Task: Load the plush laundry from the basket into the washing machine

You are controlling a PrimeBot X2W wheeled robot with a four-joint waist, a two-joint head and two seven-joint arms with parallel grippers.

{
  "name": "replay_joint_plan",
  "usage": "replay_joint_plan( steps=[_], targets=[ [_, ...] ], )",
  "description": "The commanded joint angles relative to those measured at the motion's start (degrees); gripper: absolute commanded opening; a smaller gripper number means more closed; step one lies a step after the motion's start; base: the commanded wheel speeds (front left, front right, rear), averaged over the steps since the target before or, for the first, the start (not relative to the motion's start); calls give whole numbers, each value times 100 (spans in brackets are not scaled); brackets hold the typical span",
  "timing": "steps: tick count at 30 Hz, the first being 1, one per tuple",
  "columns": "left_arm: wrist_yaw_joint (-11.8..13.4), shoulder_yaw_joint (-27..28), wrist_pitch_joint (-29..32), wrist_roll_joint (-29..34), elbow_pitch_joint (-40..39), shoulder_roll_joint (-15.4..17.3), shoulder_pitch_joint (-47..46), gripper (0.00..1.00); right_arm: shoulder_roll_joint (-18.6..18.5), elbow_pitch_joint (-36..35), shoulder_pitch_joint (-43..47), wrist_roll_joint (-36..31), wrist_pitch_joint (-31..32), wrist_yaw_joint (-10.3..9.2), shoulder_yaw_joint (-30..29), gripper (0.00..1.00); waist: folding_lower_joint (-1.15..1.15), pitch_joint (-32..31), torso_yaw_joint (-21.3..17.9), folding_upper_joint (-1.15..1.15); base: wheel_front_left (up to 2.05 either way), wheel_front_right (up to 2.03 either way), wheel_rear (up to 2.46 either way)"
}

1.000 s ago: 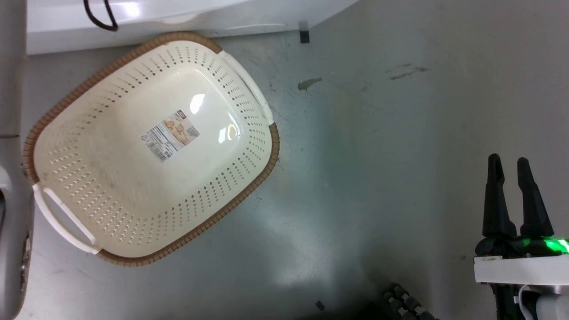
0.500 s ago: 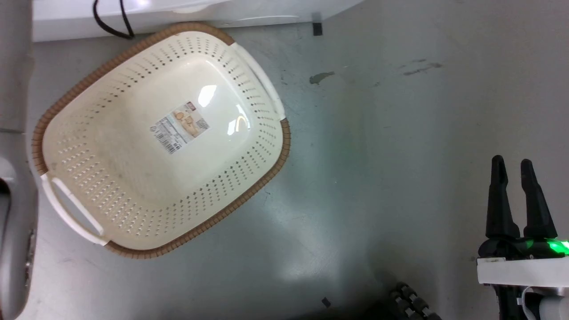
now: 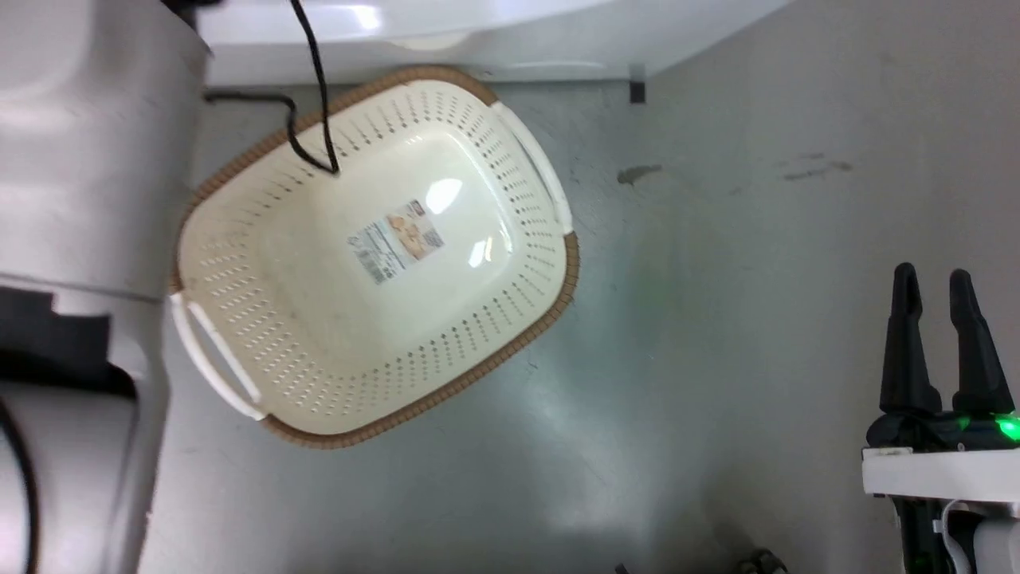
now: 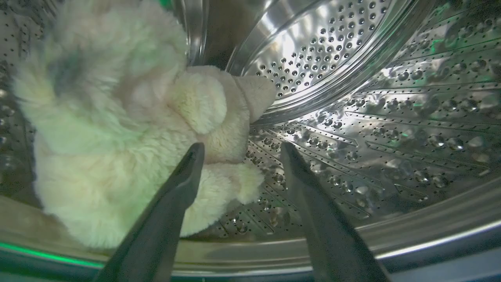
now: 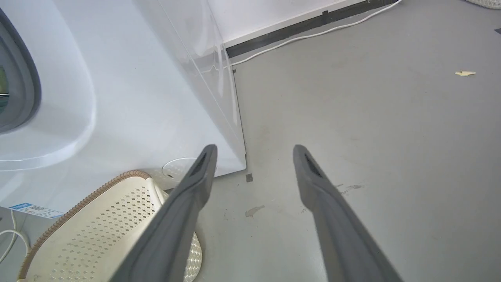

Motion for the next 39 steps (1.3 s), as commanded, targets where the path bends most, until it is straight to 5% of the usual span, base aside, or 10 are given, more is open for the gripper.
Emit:
replay_joint_plan(
  steps=[1,12,39],
  targets=[
    [-25,-26,-77,-16,-51,-39,194,100,-10,3,-102,-44,-25,5,-6,100,0,-179,149,0,0,0,0],
    [102,-307,-558,60,-590,-190,1586,100,-10,188,-10,-187,40,5,49,100,0,-1134,491,0,0,0,0],
    [665,-306,-587,-278,-2759,281,4928,100,-10,595,680,-164,164,5,74,100,0,-3323,770,0,0,0,0]
  ],
)
